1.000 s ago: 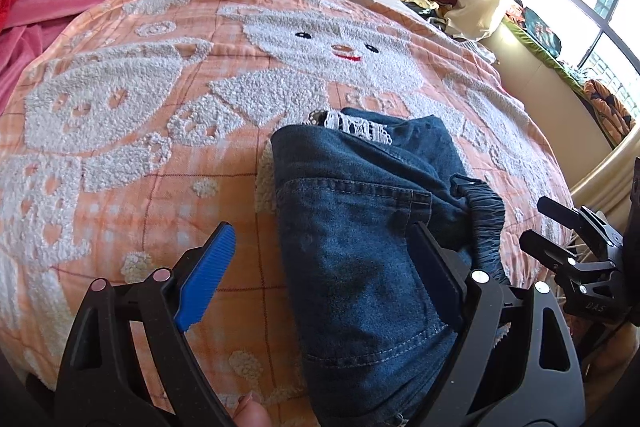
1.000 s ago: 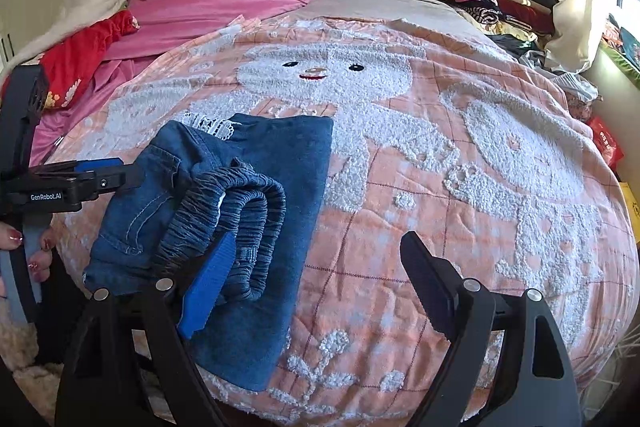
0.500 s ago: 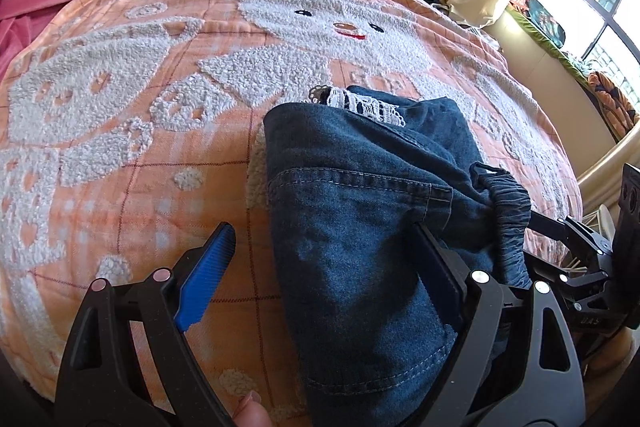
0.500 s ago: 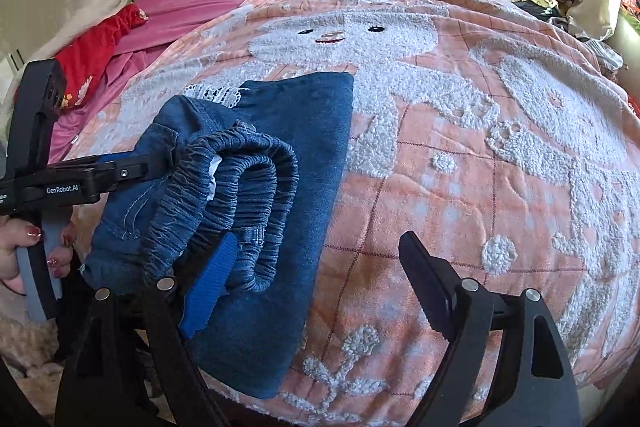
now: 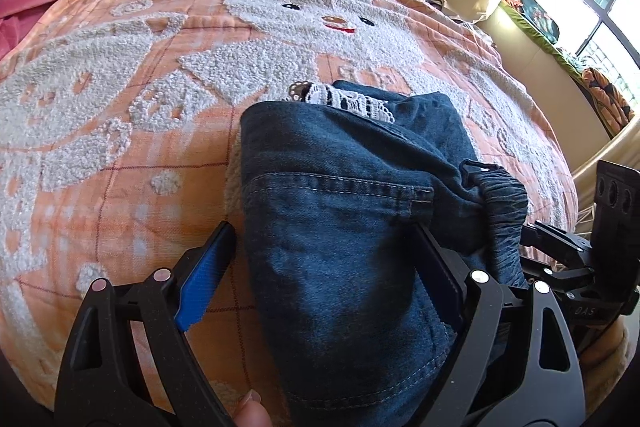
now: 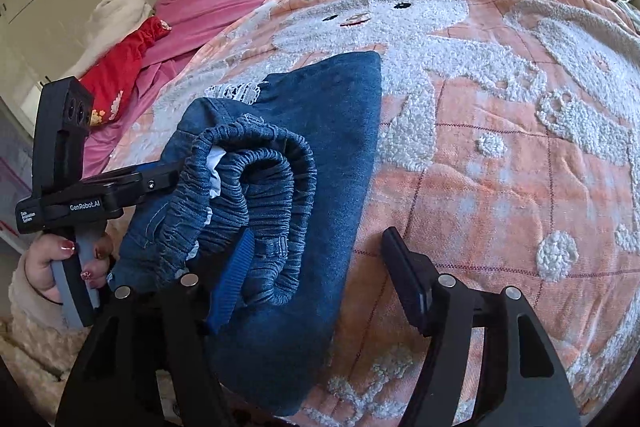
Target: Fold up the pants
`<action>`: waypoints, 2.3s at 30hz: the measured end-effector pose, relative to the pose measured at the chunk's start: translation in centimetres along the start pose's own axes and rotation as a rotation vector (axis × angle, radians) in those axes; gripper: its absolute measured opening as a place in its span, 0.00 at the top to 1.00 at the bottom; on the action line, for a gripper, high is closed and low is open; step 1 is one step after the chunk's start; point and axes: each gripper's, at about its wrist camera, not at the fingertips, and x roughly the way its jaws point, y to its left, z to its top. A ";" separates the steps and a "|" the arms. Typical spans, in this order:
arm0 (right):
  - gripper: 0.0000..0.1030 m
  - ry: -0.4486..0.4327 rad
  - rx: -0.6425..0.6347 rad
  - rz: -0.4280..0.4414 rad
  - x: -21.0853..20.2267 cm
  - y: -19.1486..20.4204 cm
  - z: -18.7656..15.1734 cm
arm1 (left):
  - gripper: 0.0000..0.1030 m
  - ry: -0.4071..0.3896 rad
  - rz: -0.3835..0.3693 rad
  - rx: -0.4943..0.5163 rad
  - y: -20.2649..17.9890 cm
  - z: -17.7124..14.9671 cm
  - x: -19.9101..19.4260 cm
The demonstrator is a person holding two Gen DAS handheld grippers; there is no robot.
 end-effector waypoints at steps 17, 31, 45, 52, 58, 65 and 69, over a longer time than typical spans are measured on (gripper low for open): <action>0.53 0.019 0.001 0.114 0.5 -0.7 0.7 | 0.40 0.017 -0.068 -0.032 0.0 0.2 0.8; 0.78 -0.055 -0.089 0.093 -1.2 2.7 1.0 | 0.60 -0.006 -0.020 -0.022 -1.8 0.6 -0.7; 0.78 -0.114 -0.185 0.069 -1.3 5.3 6.3 | 0.63 -0.110 -0.029 -0.019 -0.9 5.0 -3.3; 0.78 -0.109 -0.186 0.068 0.5 5.2 9.2 | 0.63 -0.124 -0.002 -0.004 0.1 7.7 -2.8; 0.78 -0.075 -0.153 0.062 2.4 4.3 10.1 | 0.63 -0.095 0.008 -0.016 1.2 8.2 -0.9; 0.78 -0.035 -0.092 0.045 4.2 2.5 9.6 | 0.63 -0.054 0.022 -0.038 2.4 7.3 1.0; 0.75 -0.022 -0.078 0.029 4.7 2.0 9.3 | 0.63 -0.043 0.033 -0.050 2.9 7.0 1.6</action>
